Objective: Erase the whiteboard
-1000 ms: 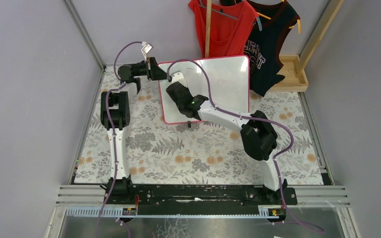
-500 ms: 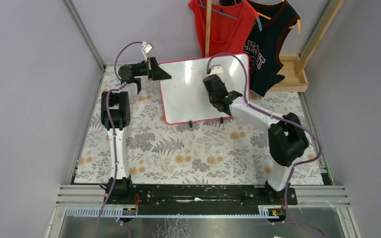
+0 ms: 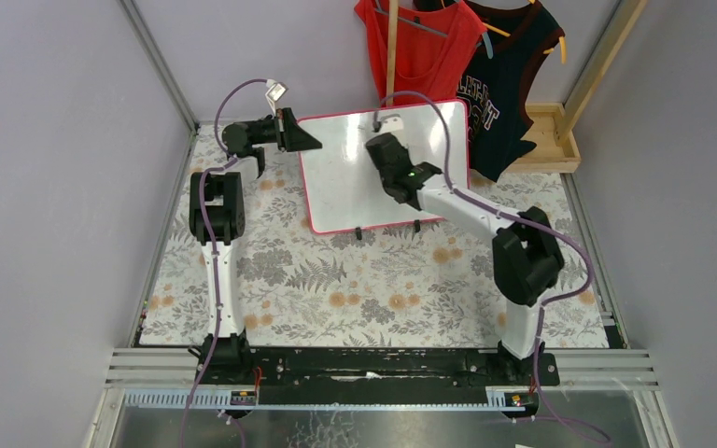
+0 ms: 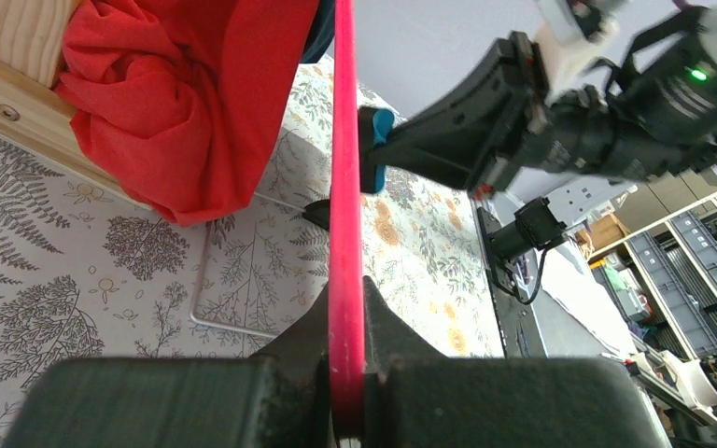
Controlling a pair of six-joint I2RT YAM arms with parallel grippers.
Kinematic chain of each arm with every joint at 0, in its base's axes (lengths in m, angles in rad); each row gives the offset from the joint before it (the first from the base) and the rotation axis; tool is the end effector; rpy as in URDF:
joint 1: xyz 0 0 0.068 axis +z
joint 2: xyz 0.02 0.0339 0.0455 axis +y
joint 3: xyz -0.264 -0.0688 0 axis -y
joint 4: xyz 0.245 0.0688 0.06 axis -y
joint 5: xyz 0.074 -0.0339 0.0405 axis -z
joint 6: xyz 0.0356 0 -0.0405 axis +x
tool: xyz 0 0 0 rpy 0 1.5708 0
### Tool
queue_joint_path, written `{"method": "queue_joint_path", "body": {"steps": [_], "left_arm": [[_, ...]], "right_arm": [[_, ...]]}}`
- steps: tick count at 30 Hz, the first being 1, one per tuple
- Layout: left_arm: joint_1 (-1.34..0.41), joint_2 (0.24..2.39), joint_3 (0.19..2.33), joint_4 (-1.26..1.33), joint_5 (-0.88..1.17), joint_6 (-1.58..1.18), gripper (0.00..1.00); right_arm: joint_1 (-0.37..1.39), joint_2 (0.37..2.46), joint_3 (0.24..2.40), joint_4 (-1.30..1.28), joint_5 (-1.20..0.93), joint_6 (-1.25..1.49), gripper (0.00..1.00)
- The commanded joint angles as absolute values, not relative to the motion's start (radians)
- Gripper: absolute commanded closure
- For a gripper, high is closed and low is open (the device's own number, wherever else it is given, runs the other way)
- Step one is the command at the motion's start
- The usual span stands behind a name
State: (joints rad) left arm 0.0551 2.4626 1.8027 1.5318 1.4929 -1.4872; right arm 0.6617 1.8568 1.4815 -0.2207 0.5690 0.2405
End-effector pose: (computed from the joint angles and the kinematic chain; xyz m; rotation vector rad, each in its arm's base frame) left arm 0.5064 -0.0076 0.2353 0.7252 1.6050 -1.6133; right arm 0.3514 0.2494 0.2744 -0.1172 2.0607 -0.0655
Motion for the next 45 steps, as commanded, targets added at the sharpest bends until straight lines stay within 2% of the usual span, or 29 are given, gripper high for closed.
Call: {"method": "queue_joint_path", "body": {"steps": [1,9,14,21,36,45], "left_arm": [[0.035,2.42,1.784,1.6,1.549,-1.56,1.0],[0.031,2.411,1.773,1.6,1.549,-1.557,1.0],[0.03,2.408,1.765,1.6,1.552,-1.554,1.0],[0.03,2.406,1.761,1.601,1.547,-1.551,1.0],[0.029,2.401,1.755,1.602,1.557,-1.549,1.0],[0.03,2.412,1.768,1.601,1.549,-1.557,1.0]], "right_arm": [[0.772,1.996,1.679,-0.21,0.525,0.252,1.0],[0.904,2.236,2.043,-0.322,0.481,0.222,1.0],[0.944,2.305,2.116,-0.338,0.482,0.19,1.0],[0.902,2.264,2.067,-0.332,0.573,0.167,1.0],[0.681,2.058,1.917,-0.309,0.598,0.153,1.0],[0.702,2.02,1.789,-0.254,0.518,0.212,1.0]]}}
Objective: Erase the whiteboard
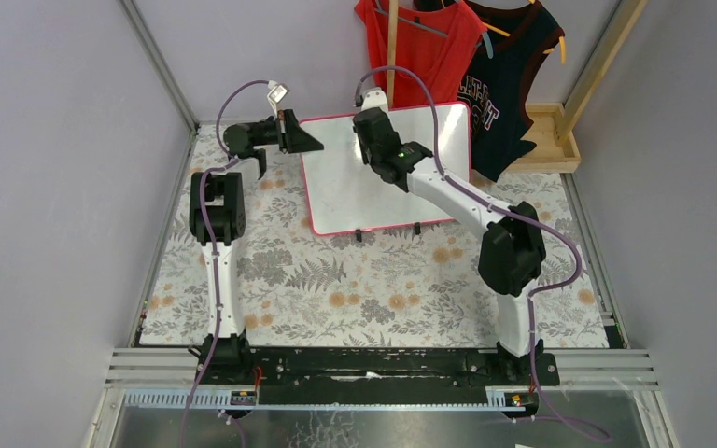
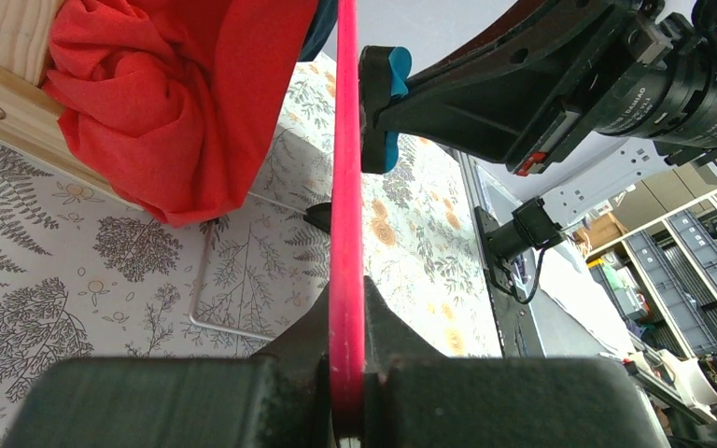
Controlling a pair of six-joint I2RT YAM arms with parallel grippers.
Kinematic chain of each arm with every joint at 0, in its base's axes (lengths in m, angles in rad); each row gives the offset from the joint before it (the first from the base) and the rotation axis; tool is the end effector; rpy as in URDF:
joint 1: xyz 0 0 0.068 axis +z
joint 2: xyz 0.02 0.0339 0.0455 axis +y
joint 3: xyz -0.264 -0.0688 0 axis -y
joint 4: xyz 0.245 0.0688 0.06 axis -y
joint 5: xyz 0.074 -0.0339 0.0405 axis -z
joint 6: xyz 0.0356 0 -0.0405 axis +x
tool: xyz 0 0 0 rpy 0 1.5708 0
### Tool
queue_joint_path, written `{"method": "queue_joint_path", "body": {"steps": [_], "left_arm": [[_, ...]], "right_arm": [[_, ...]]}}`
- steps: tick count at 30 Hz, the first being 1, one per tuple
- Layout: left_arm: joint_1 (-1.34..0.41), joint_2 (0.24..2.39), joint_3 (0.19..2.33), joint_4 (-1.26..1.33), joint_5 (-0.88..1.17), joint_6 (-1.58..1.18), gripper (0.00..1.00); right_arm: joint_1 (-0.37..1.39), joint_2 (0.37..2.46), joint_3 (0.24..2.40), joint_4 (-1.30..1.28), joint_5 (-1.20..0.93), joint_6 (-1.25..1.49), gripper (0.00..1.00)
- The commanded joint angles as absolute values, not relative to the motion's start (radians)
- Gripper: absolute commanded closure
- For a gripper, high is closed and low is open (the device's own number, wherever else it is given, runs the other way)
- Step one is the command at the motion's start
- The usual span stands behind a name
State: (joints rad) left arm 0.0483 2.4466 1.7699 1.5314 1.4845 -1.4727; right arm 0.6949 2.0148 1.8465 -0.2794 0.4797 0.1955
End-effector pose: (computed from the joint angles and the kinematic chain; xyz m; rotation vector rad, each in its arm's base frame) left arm 0.5031 -0.0112 0.2341 0.7209 1.6014 -1.6191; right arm 0.3793 0.2948 0.3243 -0.1905 1.9570 0.0976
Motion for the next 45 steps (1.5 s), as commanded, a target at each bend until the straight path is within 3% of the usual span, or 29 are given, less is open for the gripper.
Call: {"method": "queue_joint_path", "body": {"steps": [1,13,25,37,45], "left_arm": [[0.03,2.409,1.767,1.601,1.55,-1.557,1.0],[0.03,2.407,1.769,1.601,1.546,-1.56,1.0],[0.03,2.404,1.752,1.602,1.55,-1.552,1.0],[0.031,2.403,1.765,1.601,1.558,-1.56,1.0],[0.03,2.406,1.766,1.602,1.558,-1.56,1.0]], "right_arm": [[0.715,2.024,1.78,-0.246,0.516,0.214,1.0],[0.894,2.108,1.793,-0.221,0.521,0.247,1.0],[0.906,2.125,1.834,-0.259,0.594,0.202,1.0],[0.633,1.799,1.45,-0.195,0.616,0.182,1.0],[0.419,1.641,1.347,-0.171,0.566,0.169,1.0]]}}
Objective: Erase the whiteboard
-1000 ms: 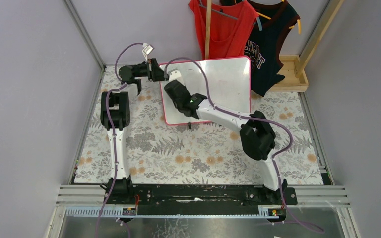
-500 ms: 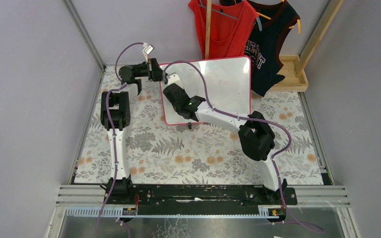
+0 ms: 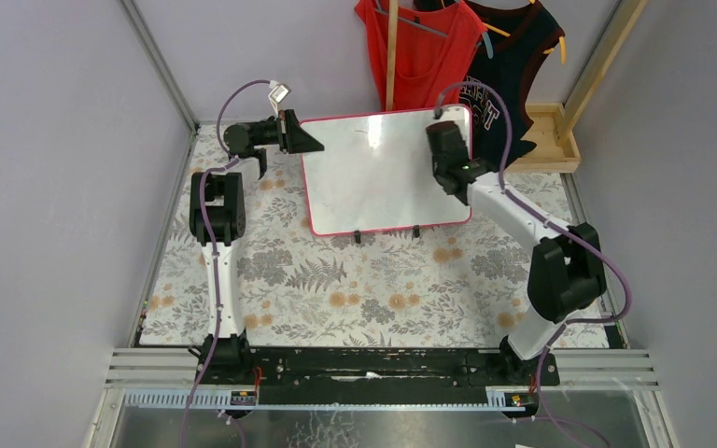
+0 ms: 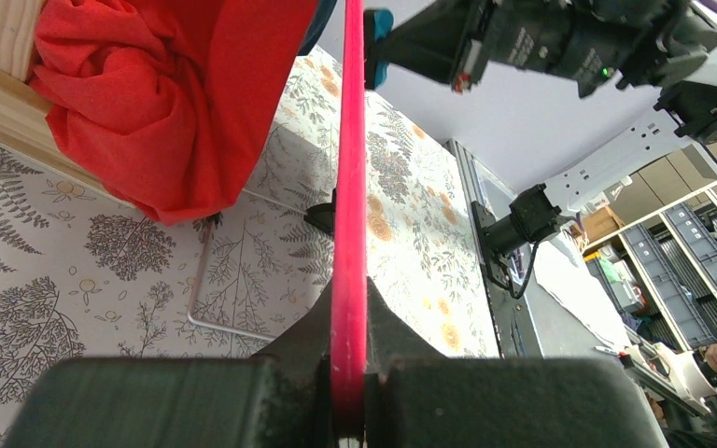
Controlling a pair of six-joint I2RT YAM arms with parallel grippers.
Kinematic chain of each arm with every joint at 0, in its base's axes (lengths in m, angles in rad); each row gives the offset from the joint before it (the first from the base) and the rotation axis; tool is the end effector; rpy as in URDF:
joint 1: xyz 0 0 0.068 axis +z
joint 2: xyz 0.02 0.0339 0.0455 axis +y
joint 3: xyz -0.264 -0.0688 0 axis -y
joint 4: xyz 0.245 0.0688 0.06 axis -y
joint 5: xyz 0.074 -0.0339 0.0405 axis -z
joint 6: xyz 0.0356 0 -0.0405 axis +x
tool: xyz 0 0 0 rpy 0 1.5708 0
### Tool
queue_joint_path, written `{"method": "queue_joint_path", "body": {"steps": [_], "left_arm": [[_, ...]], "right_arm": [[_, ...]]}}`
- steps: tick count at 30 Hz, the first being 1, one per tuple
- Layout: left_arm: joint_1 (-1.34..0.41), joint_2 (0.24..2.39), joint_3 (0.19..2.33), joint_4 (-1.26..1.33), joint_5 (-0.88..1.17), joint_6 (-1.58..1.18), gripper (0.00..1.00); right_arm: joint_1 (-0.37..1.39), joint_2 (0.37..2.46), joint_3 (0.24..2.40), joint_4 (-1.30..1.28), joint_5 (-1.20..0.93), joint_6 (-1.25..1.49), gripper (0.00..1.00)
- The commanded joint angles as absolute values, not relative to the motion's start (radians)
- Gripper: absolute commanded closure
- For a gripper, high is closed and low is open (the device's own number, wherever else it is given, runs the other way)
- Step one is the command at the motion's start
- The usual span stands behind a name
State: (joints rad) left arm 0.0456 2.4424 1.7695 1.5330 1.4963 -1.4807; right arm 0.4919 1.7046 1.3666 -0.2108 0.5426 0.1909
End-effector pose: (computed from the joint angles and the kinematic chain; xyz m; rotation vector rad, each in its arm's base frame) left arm 0.5021 -0.0126 0.2357 0.7331 1.6099 -1.6229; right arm 0.3572 0.1705 0.2960 0.0086 2.0372 -0.1497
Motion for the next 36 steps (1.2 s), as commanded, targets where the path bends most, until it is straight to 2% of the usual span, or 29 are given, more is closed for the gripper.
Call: {"method": "queue_joint_path", "body": {"steps": [1,9,14,27,36], "left_arm": [[0.03,2.406,1.765,1.602,1.558,-1.56,1.0],[0.03,2.401,1.757,1.602,1.56,-1.558,1.0],[0.03,2.402,1.753,1.602,1.556,-1.557,1.0],[0.031,2.407,1.756,1.602,1.561,-1.56,1.0],[0.031,2.403,1.75,1.602,1.557,-1.562,1.0]], "right_arm": [[0.401,1.633,1.35,-0.164,0.551,0.161,1.0],[0.34,1.693,1.472,-0.204,0.528,0.119,1.0],[0.338,1.668,1.375,-0.181,0.481,0.163,1.0],[0.34,1.443,1.02,-0.11,0.387,0.306,1.0],[0.341,1.238,1.131,-0.26,0.407,0.286,1.0]]}}
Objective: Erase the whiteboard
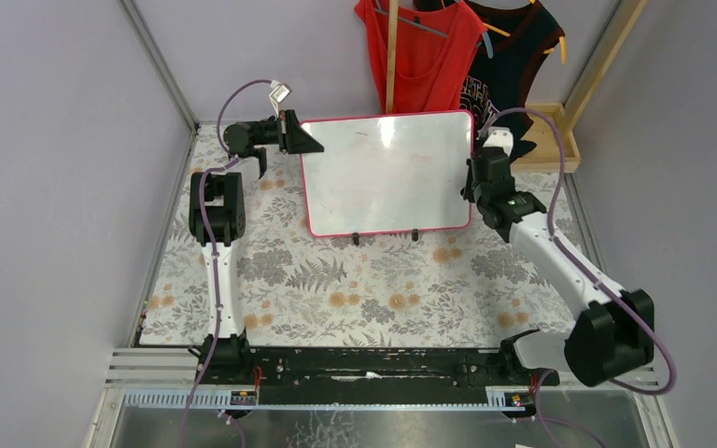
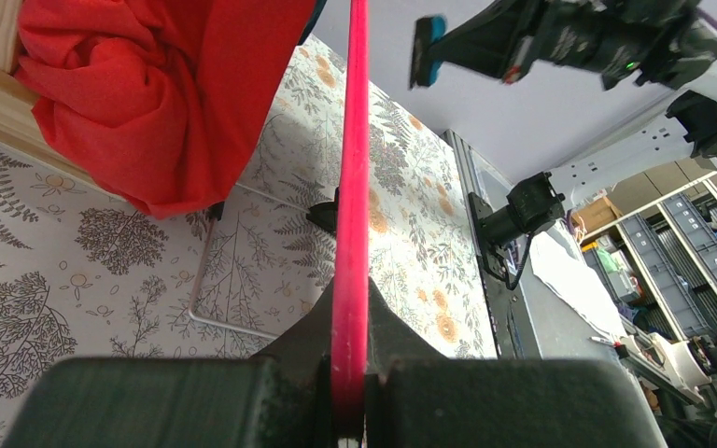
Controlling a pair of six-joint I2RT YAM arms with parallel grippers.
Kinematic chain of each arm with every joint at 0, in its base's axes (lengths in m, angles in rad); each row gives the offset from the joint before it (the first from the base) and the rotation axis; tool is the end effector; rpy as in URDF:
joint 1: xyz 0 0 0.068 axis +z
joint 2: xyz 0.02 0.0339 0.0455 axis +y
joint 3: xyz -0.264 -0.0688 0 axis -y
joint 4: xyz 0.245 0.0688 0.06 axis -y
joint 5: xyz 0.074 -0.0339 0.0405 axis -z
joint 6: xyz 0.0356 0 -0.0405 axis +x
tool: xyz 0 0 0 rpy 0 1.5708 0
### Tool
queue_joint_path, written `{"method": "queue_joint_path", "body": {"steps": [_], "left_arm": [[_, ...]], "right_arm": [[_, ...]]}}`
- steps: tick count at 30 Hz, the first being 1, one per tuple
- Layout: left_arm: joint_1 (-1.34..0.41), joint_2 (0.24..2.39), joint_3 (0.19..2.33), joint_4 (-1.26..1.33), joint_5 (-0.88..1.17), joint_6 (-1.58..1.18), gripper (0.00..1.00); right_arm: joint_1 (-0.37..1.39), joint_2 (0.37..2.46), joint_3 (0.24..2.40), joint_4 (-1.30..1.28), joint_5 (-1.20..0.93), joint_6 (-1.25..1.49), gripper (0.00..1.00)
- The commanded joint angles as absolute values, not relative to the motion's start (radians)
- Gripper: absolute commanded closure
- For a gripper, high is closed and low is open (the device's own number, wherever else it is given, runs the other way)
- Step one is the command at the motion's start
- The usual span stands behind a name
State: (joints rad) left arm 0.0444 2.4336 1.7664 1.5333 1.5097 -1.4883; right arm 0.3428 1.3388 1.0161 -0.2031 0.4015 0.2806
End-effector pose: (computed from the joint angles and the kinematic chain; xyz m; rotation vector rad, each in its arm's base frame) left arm 0.5006 -0.0133 0.2387 0.7461 1.6190 -1.6246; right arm 0.2901 0.0888 0.2960 0.1753 2.0437 -0.0348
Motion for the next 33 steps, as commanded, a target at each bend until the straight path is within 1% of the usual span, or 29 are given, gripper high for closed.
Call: {"method": "queue_joint_path", "body": {"steps": [1,6,12,17,21,26,28,33], "left_arm": [[0.03,2.402,1.748,1.602,1.558,-1.562,1.0],[0.03,2.401,1.75,1.602,1.562,-1.563,1.0],[0.029,2.405,1.759,1.602,1.561,-1.571,1.0],[0.028,2.404,1.763,1.602,1.563,-1.573,1.0],[0.029,2.404,1.764,1.602,1.565,-1.573,1.0],[0.029,2.41,1.77,1.601,1.565,-1.575,1.0],[0.027,2.414,1.771,1.602,1.565,-1.575,1.0],[0.027,2.417,1.775,1.602,1.572,-1.578,1.0]], "right_arm": [[0.34,1.225,1.156,-0.293,0.397,0.285,1.0],[0.339,1.21,1.272,-0.495,0.325,0.288,1.0],[0.34,1.208,1.289,-0.664,0.219,0.31,1.0],[0.34,1.174,1.175,-0.773,0.193,0.357,1.0],[0.34,1.087,1.037,-0.807,0.169,0.409,1.0],[0.34,0.998,0.839,-0.731,-0.037,0.48,1.0],[0.38,0.976,0.788,-0.681,-0.066,0.527,1.0],[0.522,1.018,0.804,-0.67,0.016,0.596,1.0]]}}
